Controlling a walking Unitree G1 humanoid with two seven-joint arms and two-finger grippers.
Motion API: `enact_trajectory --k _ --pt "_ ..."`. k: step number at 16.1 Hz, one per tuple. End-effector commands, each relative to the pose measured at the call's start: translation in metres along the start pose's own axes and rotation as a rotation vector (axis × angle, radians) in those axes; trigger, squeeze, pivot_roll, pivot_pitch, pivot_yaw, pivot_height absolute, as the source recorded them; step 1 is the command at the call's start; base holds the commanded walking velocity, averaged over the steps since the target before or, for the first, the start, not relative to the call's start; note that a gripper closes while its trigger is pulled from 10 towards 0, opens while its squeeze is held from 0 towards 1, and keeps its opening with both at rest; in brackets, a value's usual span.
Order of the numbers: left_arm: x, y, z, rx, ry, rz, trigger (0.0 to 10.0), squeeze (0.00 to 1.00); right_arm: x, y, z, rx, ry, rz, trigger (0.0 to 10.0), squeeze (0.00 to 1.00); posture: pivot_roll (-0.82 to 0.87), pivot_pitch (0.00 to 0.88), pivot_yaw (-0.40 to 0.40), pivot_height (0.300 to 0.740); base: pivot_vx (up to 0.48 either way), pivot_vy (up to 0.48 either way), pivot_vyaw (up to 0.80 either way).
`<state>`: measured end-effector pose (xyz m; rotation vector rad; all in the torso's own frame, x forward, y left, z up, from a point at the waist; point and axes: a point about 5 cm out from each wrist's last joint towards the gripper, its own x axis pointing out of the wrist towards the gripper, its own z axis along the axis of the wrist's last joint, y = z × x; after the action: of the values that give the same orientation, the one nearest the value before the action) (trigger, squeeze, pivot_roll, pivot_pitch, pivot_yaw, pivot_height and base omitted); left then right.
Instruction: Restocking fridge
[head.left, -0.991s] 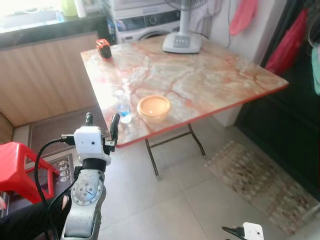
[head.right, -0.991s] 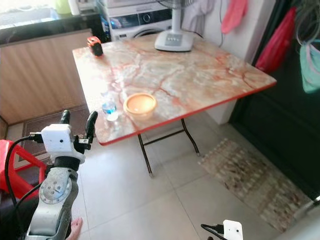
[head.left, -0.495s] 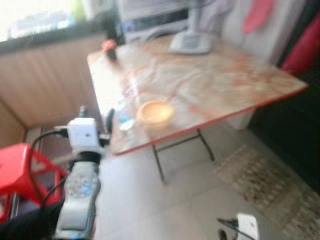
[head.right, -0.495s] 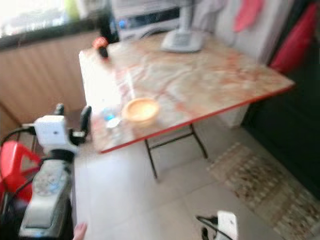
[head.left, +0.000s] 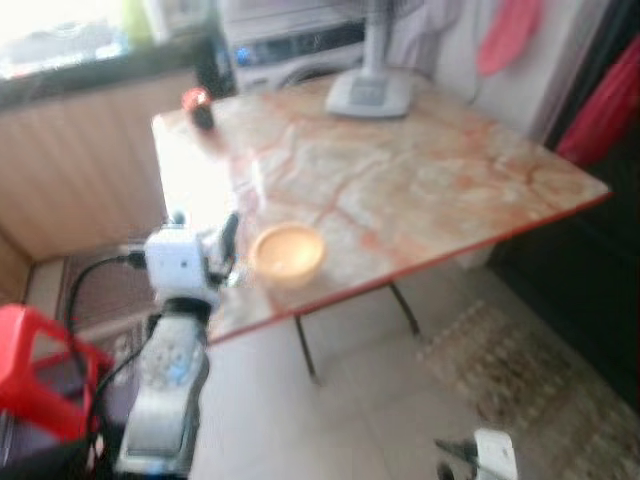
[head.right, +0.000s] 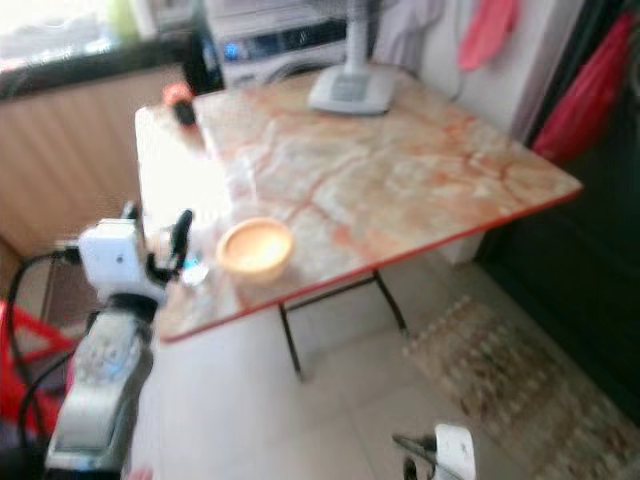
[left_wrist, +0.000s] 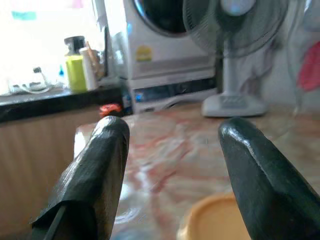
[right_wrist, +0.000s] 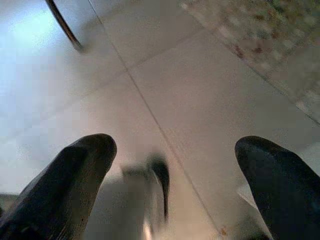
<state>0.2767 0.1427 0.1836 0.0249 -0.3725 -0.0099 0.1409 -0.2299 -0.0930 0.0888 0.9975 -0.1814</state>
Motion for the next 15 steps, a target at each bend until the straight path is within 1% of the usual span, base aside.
enact_trajectory --k 1,3,11,13,15 --pt "-0.0018 0.0069 0.0003 0.012 0.005 0.016 10.0 0.00 0.0019 0.0040 0.0076 0.004 -0.022 0.010 10.0 0.00 -0.02 0.029 0.038 0.740 0.262 0.000 0.80" --pt "-0.0005 0.0071 0.0023 0.012 -0.002 0.018 10.0 0.00 0.0020 0.0046 0.0078 0.016 -0.024 0.013 10.0 0.00 -0.02 0.029 0.038 0.740 0.259 0.000 0.59" --pt "0.0018 0.0057 0.0071 0.021 -0.023 0.016 10.0 0.00 0.0022 0.0054 0.0082 0.020 -0.022 0.020 10.0 0.00 -0.01 0.034 0.035 0.740 0.252 0.000 0.00" --pt "0.0018 0.0052 0.0073 0.023 -0.023 0.014 10.0 0.00 0.0021 0.0055 0.0080 0.020 -0.022 0.021 10.0 0.00 -0.01 0.035 0.036 0.740 0.000 0.000 0.00" --pt "0.0032 0.0001 0.0082 0.027 -0.019 -0.034 10.0 0.00 0.0022 0.0059 0.0077 0.009 -0.018 0.025 10.0 0.00 0.00 0.038 0.036 0.740 0.000 0.000 0.00"
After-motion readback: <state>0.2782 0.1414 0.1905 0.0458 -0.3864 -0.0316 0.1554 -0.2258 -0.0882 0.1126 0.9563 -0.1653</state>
